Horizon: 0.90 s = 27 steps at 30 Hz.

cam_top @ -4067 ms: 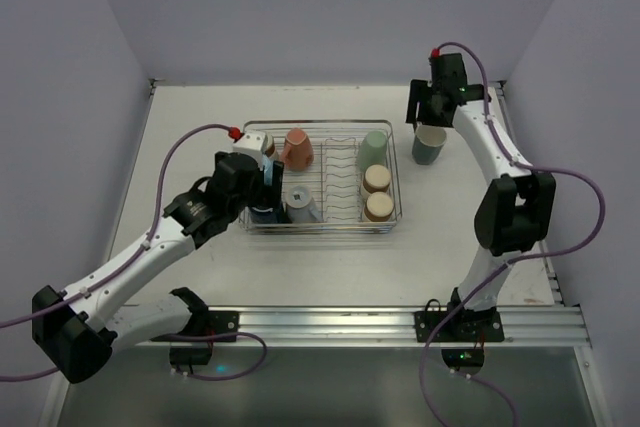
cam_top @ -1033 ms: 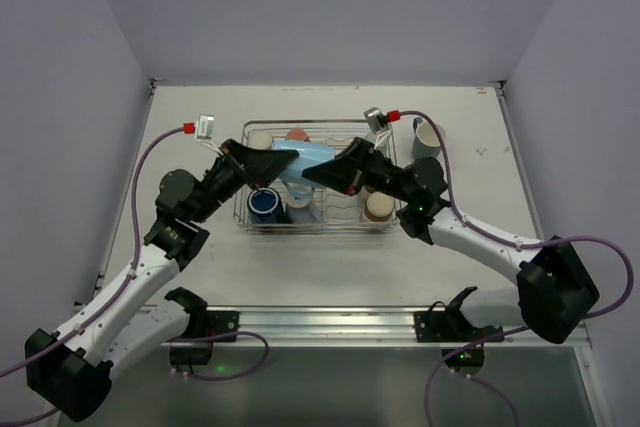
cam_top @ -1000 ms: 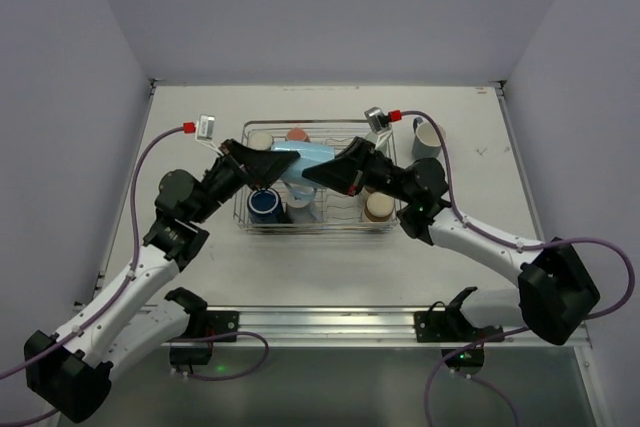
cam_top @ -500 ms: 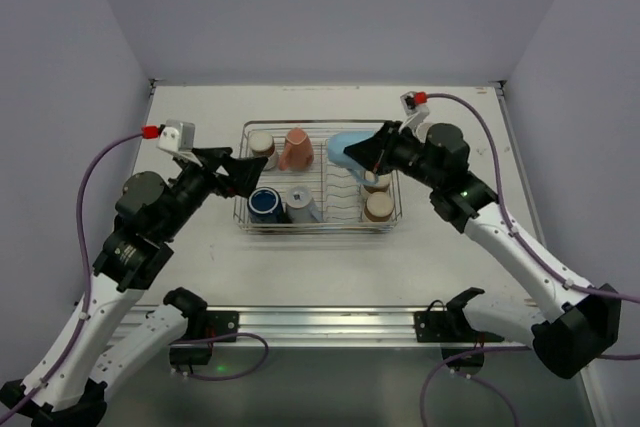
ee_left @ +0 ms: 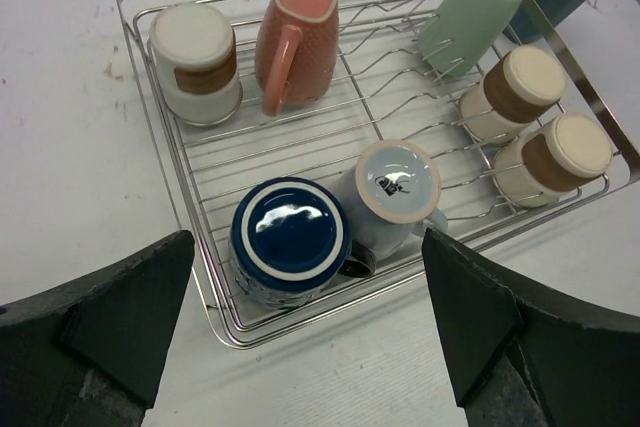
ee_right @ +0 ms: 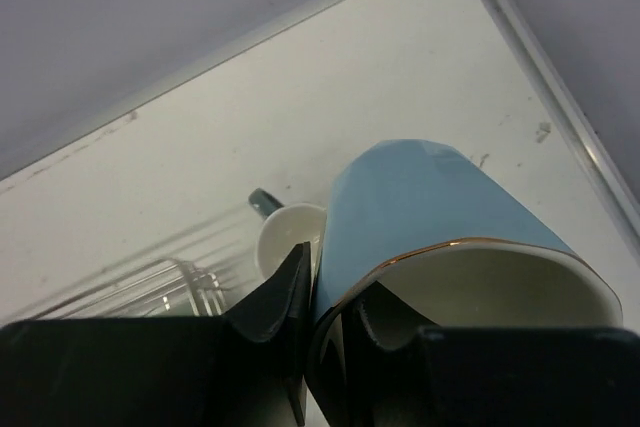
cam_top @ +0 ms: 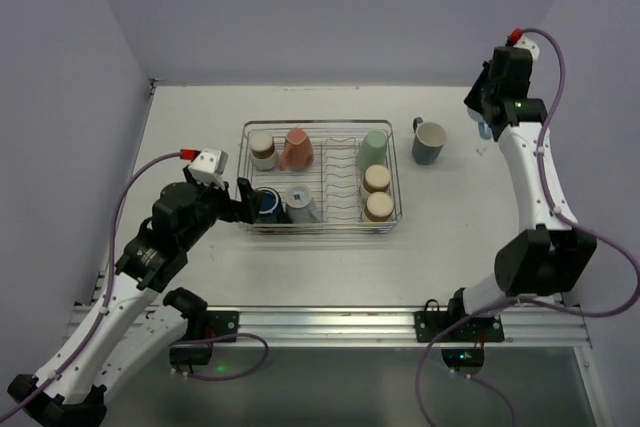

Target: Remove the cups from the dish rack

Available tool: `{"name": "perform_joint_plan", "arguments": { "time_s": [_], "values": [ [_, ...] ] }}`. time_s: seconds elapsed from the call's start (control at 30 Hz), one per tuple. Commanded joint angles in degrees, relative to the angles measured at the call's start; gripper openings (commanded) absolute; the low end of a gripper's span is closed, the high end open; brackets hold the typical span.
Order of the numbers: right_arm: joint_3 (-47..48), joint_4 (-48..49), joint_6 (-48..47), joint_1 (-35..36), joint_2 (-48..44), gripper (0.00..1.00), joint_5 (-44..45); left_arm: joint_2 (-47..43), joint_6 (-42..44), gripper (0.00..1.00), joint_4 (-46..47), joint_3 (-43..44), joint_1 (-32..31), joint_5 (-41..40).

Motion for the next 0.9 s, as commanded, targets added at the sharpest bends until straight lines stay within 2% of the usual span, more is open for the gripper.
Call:
{"name": "perform_joint_plan", "arguments": {
  "time_s": [0.0,0.17,0.4,0.87],
  "values": [
    [11.2,-5.2,-4.2,-2.9,8.6,0.0,3.6,-1.7,2.3,1.0,1.1,-0.6,0.2,2.9],
    [13.0,-6.5,-4.2,-5.8,18.5,0.0,0.1,-2.3,2.5,1.0,1.6,-0.6,0.2,4.7],
    [14.9,-6.9,-4.0,-6.9,26.6,0.0,-3.3,-1.4,2.6,1.0,1.9,-0.7,0.2,7.1],
    [16.3,-6.7,-3.2,-7.5,35.8,0.0,-6.3,0.5,2.6,1.0,1.9,-0.8,0.2,6.1]
  ]
}}
